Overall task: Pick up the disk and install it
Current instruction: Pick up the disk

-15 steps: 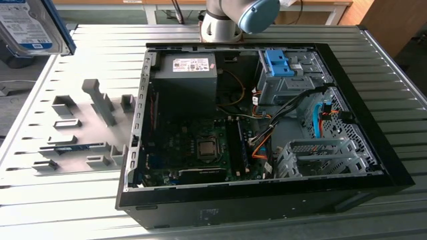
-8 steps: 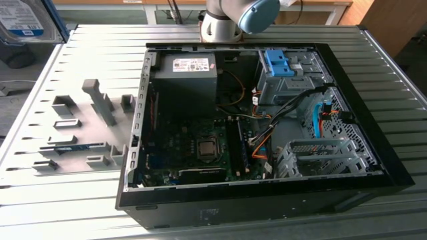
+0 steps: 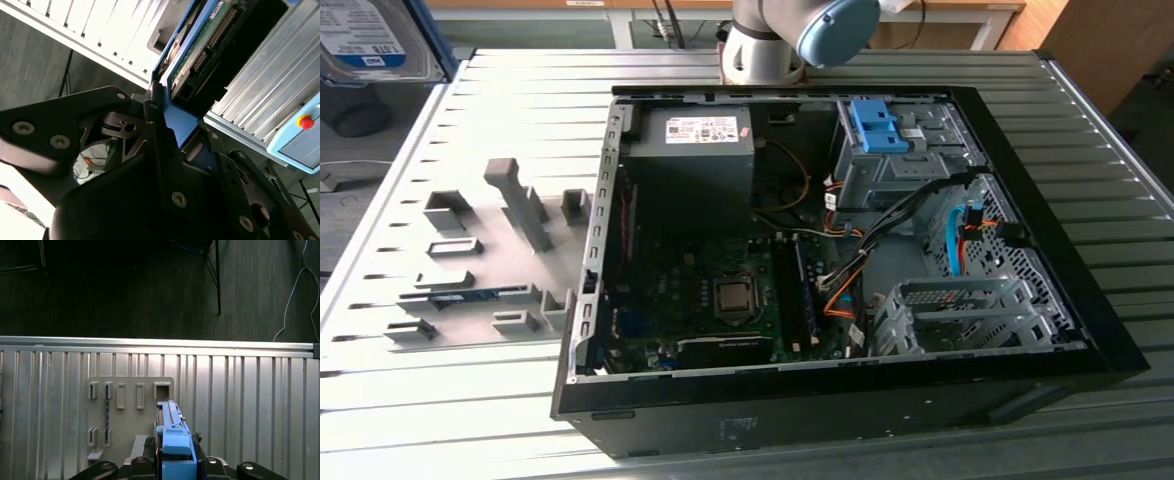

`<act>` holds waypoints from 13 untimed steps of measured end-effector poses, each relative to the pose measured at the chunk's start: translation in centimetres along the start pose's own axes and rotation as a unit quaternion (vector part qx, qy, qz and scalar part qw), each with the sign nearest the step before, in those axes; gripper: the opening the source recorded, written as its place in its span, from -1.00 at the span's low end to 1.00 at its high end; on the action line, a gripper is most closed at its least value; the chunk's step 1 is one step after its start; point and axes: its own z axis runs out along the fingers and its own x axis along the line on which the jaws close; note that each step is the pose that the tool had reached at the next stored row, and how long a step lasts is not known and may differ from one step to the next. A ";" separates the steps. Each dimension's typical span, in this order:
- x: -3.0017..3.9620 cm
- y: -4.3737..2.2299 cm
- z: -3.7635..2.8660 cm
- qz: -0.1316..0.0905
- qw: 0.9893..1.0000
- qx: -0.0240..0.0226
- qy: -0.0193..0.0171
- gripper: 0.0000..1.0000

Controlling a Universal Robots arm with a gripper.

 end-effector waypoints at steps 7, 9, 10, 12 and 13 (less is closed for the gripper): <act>0.01 -0.88 -0.02 0.000 1.000 0.000 0.000 -0.26; 0.01 -1.09 -0.01 0.000 1.000 0.000 0.000 -0.26; 0.01 -1.20 -0.02 0.000 1.000 0.000 0.000 -0.26; 0.01 -1.40 -0.02 0.000 1.000 0.000 0.000 -0.26; 0.02 -1.51 -0.02 0.000 1.000 0.000 0.000 -0.26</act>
